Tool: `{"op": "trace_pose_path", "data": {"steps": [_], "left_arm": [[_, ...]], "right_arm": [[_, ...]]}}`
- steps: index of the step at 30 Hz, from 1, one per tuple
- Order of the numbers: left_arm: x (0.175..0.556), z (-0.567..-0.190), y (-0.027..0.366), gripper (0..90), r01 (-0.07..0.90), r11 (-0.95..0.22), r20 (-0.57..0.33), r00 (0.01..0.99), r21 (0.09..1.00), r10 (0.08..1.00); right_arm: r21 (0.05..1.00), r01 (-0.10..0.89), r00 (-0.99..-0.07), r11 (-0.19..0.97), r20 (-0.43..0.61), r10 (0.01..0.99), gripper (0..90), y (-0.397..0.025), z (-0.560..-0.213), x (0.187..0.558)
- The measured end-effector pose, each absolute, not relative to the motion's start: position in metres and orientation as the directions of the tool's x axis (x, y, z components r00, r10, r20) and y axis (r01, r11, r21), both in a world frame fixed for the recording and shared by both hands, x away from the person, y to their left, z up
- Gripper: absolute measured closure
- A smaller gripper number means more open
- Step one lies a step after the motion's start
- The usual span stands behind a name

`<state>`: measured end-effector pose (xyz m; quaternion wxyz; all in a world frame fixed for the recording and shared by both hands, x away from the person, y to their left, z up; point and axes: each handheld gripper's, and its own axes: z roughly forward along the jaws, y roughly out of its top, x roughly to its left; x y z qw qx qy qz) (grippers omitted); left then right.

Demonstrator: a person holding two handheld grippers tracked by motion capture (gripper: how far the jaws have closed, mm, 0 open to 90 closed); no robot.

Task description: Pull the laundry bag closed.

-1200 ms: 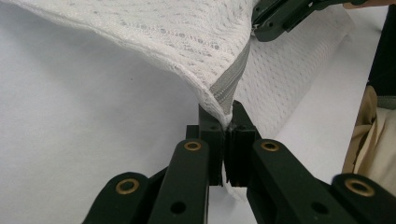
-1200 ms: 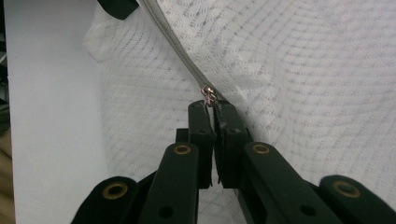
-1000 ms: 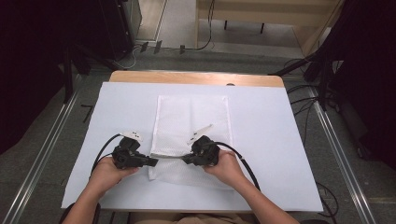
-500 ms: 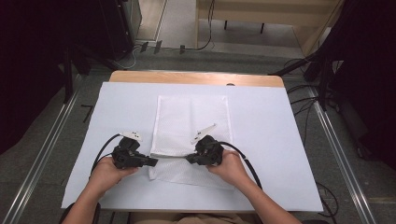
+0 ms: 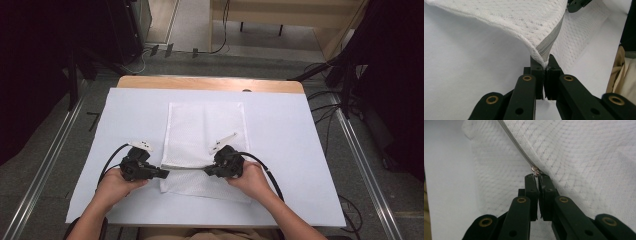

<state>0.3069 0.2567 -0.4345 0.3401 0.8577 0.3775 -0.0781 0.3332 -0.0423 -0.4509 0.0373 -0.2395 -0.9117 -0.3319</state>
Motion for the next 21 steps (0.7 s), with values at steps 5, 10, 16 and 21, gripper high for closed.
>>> {"op": "trace_pose_path", "data": {"steps": [5, 10, 16, 21], "left_arm": [[0.306, -0.434, 0.256, 88.5, 0.702, -0.483, -0.396, 0.702, 0.523, 0.592], [0.308, -0.434, 0.259, 88.4, 0.709, -0.479, -0.399, 0.695, 0.517, 0.598], [0.308, -0.433, 0.262, 88.4, 0.715, -0.468, -0.4, 0.688, 0.52, 0.606], [0.307, -0.433, 0.261, 88.3, 0.712, -0.472, -0.397, 0.691, 0.52, 0.604]], "right_arm": [[0.59, 0.466, -0.879, 0.66, 0.226, 0.42, 88.2, -0.048, -0.452, 0.334], [0.579, 0.47, -0.877, 0.667, 0.219, 0.428, 88.2, -0.052, -0.452, 0.334], [0.567, 0.483, -0.87, 0.667, 0.221, 0.441, 88.2, -0.06, -0.453, 0.336], [0.568, 0.485, -0.868, 0.665, 0.22, 0.445, 88.2, -0.064, -0.452, 0.335]]}}
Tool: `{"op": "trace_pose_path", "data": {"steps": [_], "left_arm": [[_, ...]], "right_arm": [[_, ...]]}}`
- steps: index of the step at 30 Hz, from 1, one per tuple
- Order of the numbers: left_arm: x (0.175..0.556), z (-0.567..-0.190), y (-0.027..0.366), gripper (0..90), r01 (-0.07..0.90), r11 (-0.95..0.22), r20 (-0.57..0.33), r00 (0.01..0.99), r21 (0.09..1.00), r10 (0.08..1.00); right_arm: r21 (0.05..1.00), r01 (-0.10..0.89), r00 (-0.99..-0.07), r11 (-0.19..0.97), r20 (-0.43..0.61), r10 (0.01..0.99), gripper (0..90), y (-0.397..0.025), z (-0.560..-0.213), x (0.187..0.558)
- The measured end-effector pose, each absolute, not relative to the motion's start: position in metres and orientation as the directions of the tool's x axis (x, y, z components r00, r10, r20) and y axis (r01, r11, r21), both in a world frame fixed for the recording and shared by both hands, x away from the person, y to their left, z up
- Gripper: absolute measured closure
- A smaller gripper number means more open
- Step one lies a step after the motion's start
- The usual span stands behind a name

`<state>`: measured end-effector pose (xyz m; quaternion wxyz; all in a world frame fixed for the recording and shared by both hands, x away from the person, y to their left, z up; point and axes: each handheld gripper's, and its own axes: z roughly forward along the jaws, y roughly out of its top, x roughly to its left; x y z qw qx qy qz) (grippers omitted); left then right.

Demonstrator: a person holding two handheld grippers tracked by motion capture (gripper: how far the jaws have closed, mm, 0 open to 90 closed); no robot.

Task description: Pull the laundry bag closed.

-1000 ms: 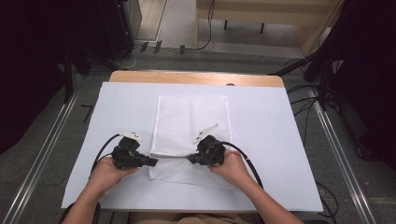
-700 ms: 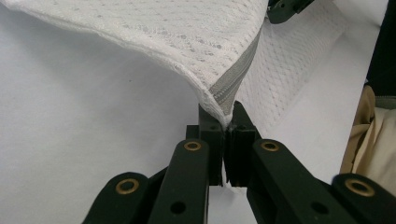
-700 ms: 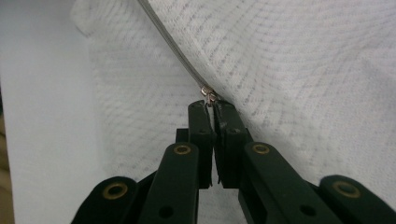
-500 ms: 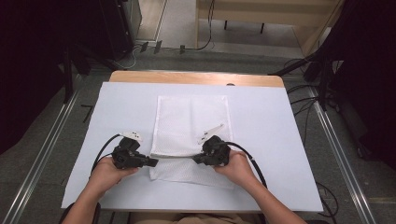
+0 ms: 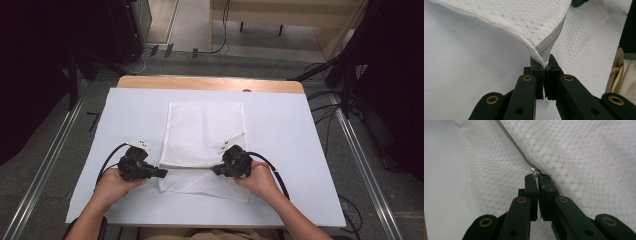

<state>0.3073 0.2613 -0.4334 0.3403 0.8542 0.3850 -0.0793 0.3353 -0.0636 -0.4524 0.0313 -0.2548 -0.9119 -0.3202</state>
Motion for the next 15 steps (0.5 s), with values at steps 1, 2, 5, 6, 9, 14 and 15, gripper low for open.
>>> {"op": "trace_pose_path", "data": {"steps": [1, 2, 5, 6, 9, 14, 15], "left_arm": [[0.307, -0.433, 0.262, 88.3, 0.712, -0.472, -0.398, 0.691, 0.52, 0.604], [0.307, -0.433, 0.262, 88.3, 0.712, -0.47, -0.399, 0.69, 0.521, 0.604], [0.307, -0.434, 0.262, 88.3, 0.713, -0.472, -0.401, 0.69, 0.518, 0.603], [0.307, -0.434, 0.261, 88.3, 0.712, -0.475, -0.397, 0.692, 0.517, 0.603], [0.307, -0.434, 0.262, 88.3, 0.712, -0.473, -0.399, 0.691, 0.518, 0.603], [0.307, -0.434, 0.262, 88.3, 0.714, -0.473, -0.398, 0.689, 0.516, 0.606], [0.307, -0.434, 0.262, 88.3, 0.715, -0.472, -0.401, 0.688, 0.516, 0.605]], "right_arm": [[0.565, 0.485, -0.868, 0.667, 0.218, 0.446, 88.2, -0.064, -0.452, 0.335], [0.564, 0.485, -0.868, 0.669, 0.217, 0.446, 88.2, -0.065, -0.452, 0.335], [0.558, 0.492, -0.864, 0.669, 0.218, 0.454, 88.2, -0.07, -0.453, 0.335], [0.56, 0.492, -0.864, 0.666, 0.219, 0.454, 88.2, -0.071, -0.453, 0.336], [0.558, 0.496, -0.861, 0.666, 0.215, 0.461, 88.2, -0.075, -0.452, 0.336], [0.549, 0.502, -0.857, 0.669, 0.212, 0.469, 88.2, -0.082, -0.453, 0.336], [0.547, 0.503, -0.857, 0.67, 0.212, 0.47, 88.2, -0.084, -0.453, 0.336]]}}
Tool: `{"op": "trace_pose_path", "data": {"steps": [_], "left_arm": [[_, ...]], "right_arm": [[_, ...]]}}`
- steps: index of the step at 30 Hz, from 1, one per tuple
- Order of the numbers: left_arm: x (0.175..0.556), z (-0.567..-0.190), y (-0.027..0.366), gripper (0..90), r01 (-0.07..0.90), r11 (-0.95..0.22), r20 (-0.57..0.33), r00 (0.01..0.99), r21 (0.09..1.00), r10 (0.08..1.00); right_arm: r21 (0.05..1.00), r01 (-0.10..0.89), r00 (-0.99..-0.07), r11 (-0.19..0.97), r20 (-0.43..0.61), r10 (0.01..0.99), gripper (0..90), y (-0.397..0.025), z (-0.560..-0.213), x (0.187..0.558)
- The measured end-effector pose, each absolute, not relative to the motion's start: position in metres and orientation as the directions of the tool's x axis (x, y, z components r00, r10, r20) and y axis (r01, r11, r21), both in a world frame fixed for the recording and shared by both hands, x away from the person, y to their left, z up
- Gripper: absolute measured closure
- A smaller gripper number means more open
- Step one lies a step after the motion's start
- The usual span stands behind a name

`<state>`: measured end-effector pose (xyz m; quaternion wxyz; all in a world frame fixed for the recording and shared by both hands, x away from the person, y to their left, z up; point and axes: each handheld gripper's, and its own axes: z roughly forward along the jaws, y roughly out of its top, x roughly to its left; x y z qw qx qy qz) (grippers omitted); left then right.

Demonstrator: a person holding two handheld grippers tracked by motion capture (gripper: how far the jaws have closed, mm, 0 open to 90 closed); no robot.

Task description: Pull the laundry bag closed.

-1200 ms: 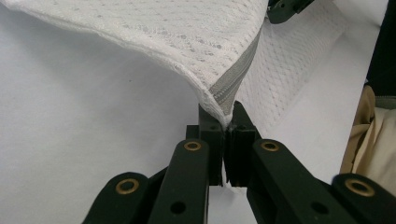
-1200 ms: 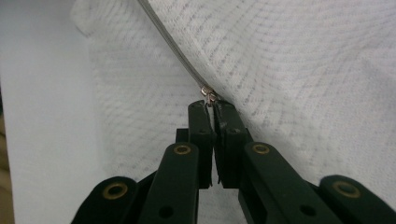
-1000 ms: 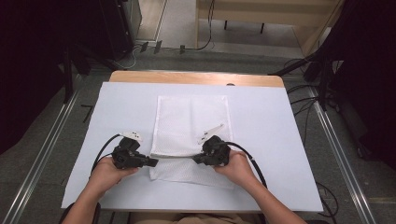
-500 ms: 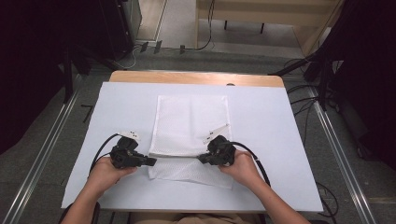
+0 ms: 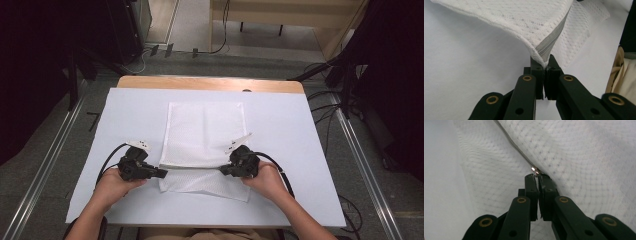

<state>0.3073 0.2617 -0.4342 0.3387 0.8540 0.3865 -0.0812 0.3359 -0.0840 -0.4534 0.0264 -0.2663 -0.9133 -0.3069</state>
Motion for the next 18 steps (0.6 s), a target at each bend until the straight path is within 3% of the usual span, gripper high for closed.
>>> {"op": "trace_pose_path", "data": {"steps": [18], "left_arm": [[0.307, -0.434, 0.264, 88.3, 0.722, -0.469, -0.404, 0.681, 0.508, 0.611]], "right_arm": [[0.533, 0.535, -0.835, 0.655, 0.216, 0.506, 88.2, -0.115, -0.452, 0.334]]}}
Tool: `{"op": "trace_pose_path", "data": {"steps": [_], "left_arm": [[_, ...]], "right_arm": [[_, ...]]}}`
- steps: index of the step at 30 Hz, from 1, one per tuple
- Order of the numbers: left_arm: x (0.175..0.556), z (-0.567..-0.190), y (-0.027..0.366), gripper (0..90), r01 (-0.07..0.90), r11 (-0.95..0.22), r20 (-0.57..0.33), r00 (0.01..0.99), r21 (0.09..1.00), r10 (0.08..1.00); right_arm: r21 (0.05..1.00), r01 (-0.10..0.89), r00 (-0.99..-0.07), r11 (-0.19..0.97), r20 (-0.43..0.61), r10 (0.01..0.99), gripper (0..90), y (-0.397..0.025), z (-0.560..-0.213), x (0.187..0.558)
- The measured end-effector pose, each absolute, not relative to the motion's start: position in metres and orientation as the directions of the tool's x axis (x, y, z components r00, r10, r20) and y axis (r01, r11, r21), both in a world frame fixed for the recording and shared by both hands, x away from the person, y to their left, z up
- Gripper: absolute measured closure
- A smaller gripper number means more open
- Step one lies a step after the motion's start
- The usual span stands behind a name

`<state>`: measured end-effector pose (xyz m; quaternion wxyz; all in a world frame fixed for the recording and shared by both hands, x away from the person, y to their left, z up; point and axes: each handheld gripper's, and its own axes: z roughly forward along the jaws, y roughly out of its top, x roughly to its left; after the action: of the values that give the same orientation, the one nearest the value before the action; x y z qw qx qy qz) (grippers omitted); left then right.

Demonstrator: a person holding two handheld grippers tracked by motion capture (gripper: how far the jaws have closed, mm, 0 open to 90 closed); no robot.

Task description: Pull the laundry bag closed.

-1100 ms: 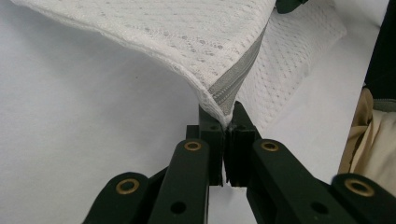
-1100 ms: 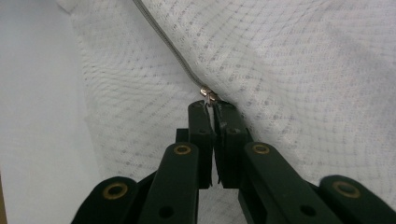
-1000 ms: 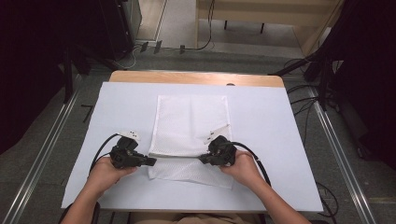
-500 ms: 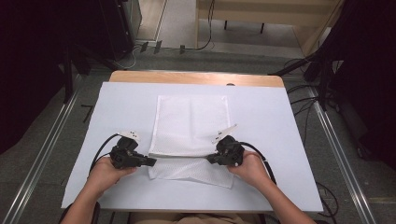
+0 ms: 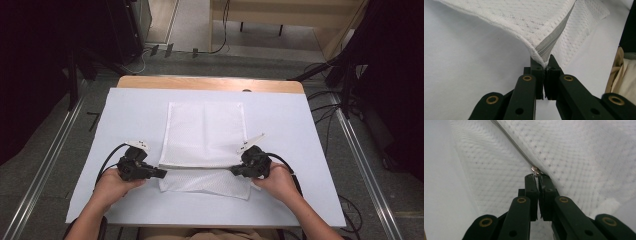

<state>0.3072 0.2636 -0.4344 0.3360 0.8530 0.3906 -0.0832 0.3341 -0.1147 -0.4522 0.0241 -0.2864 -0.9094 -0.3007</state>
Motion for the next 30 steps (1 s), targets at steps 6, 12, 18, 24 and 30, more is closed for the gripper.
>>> {"op": "trace_pose_path", "data": {"steps": [6, 12, 18, 24, 30], "left_arm": [[0.308, -0.434, 0.265, 88.3, 0.724, -0.467, -0.41, 0.679, 0.507, 0.608], [0.308, -0.435, 0.265, 88.3, 0.724, -0.468, -0.411, 0.68, 0.506, 0.608], [0.309, -0.438, 0.265, 87.9, 0.743, -0.457, -0.43, 0.661, 0.489, 0.615], [0.309, -0.44, 0.267, 83.9, 0.738, -0.469, -0.421, 0.667, 0.485, 0.614], [0.309, -0.438, 0.27, 66.9, 0.739, -0.45, -0.421, 0.662, 0.501, 0.62]], "right_arm": [[0.534, 0.554, -0.82, 0.639, 0.215, 0.531, 88.2, -0.132, -0.452, 0.334], [0.534, 0.568, -0.808, 0.626, 0.218, 0.547, 88.2, -0.143, -0.452, 0.333], [0.521, 0.582, -0.802, 0.625, 0.238, 0.548, 88.1, -0.142, -0.452, 0.332], [0.512, 0.583, -0.803, 0.631, 0.248, 0.542, 88.0, -0.141, -0.454, 0.33], [0.535, 0.581, -0.803, 0.614, 0.251, 0.541, 86.3, -0.142, -0.452, 0.33]]}}
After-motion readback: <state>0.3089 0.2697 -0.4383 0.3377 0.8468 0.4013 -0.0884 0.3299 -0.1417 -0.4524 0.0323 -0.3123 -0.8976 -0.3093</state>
